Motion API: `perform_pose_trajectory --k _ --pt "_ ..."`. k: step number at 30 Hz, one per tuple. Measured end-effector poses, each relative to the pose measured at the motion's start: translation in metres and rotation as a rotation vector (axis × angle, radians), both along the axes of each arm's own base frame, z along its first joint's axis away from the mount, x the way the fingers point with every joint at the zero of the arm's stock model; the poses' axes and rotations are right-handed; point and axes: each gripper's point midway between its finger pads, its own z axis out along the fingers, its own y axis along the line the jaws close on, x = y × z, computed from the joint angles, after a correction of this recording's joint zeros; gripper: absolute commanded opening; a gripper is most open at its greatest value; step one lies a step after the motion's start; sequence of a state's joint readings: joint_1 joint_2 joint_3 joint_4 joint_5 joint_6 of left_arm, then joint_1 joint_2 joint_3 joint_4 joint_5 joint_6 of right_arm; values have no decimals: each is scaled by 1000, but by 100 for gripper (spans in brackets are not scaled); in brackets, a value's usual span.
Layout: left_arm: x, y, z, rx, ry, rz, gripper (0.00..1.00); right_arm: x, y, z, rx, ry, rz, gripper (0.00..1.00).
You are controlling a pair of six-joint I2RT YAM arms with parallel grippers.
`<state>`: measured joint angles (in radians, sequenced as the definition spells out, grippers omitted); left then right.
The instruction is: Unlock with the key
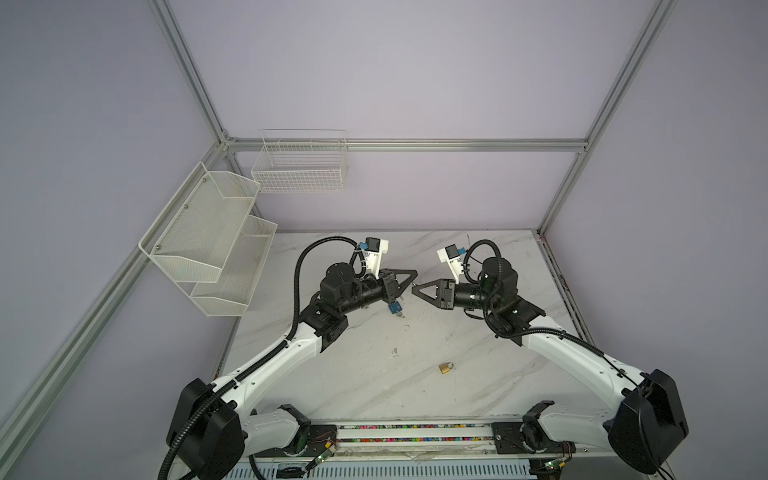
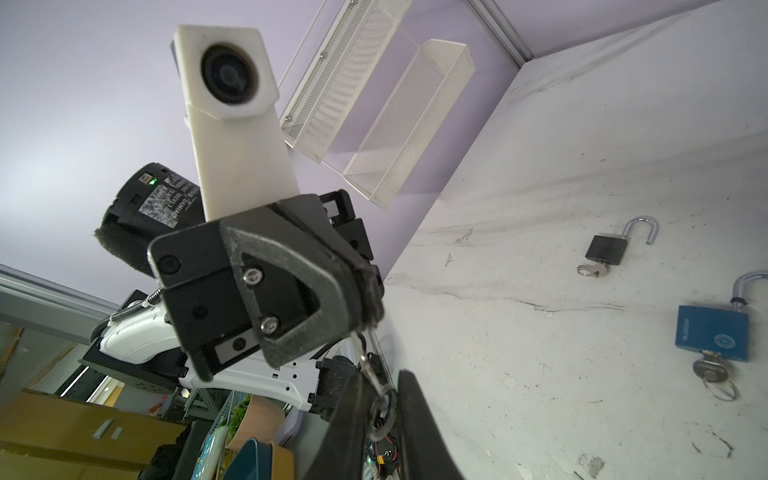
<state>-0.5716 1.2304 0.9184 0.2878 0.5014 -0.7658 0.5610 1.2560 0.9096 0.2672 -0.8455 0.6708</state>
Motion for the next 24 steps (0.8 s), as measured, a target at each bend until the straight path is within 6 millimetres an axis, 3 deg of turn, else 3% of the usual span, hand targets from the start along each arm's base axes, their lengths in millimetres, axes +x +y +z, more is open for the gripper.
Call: perform_pose_trajectory --k 15,22,24 --pt "1 0 1 -4 -5 0 0 1 -1 1 4 -3 0 0" --pt "1 0 1 -3 -6 2 0 2 -2 1 3 -4 -7 0" --pt "2 0 1 -3 -7 4 16 3 -3 1 0 -4 -16 0"
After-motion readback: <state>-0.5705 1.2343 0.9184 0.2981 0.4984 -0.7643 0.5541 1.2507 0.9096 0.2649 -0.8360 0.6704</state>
